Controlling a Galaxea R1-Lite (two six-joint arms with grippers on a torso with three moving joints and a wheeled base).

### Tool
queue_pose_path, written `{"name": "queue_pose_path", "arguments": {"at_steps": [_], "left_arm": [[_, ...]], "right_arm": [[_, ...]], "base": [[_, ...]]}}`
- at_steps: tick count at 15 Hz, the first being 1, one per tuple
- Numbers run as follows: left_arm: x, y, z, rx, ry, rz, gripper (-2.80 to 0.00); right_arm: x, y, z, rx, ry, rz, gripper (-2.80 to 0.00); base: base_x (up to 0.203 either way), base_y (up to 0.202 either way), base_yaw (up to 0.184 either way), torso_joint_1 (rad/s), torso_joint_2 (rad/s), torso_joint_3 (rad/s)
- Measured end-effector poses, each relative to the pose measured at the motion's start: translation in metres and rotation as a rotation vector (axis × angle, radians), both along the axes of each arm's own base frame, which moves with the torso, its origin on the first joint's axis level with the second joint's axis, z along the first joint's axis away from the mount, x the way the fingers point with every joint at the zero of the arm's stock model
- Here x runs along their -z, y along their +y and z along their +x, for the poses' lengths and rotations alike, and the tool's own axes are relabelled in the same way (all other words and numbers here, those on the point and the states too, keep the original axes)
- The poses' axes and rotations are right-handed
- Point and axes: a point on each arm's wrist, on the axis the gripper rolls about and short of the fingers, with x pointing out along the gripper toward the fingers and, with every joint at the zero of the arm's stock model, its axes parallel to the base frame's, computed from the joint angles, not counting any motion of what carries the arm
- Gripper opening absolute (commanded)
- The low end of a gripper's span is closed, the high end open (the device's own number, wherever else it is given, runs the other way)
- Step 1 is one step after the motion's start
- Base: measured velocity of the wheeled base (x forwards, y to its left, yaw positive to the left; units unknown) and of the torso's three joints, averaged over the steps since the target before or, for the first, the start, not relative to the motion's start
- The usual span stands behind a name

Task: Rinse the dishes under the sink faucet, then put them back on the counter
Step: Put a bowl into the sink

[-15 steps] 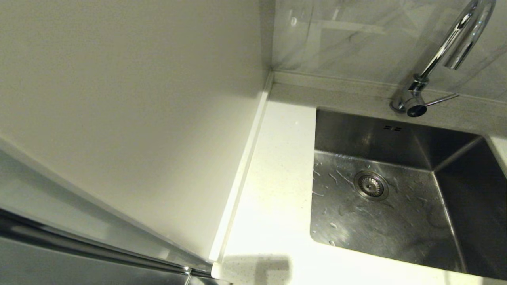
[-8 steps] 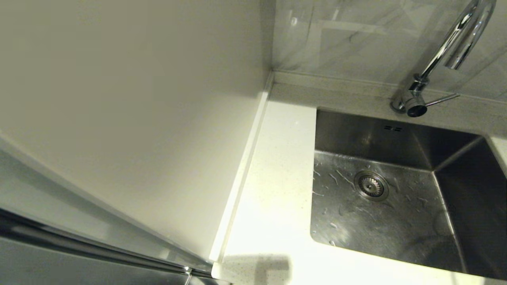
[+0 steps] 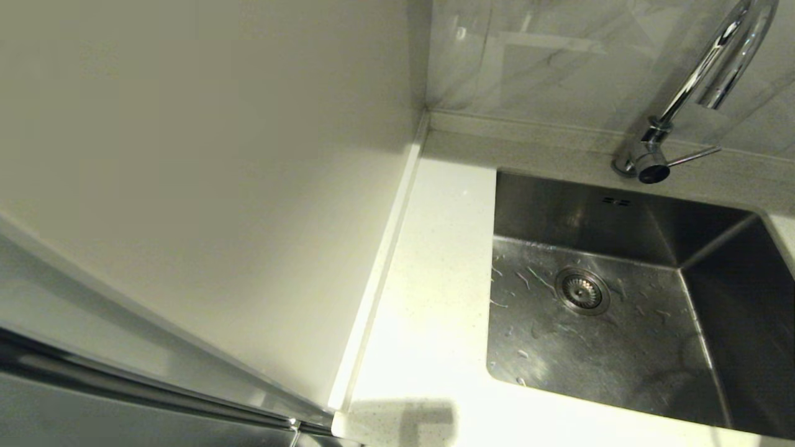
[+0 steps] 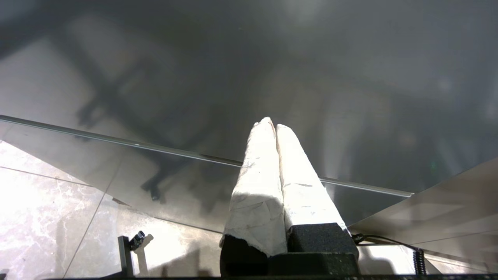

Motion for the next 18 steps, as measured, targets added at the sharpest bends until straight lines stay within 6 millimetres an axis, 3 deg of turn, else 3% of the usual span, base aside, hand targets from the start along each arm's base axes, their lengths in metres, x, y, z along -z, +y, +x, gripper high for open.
{"name": "queue_pose_path", "arguments": {"at_steps": [10,18], "left_arm": [[0.0,0.0,0.0,0.0,0.0,0.001,-2.8],[0.0,0.0,0.0,0.0,0.0,0.001,-2.8]], "right_arm": [[0.013,-0.016,0.021,-0.25,0.036,-0.107,0.0],[0.034,-0.039,0.038,-0.283,0.082,-0.104,0.0]], "base": [[0.0,0.0,0.0,0.0,0.0,0.0],[0.0,0.0,0.0,0.0,0.0,0.0]]}}
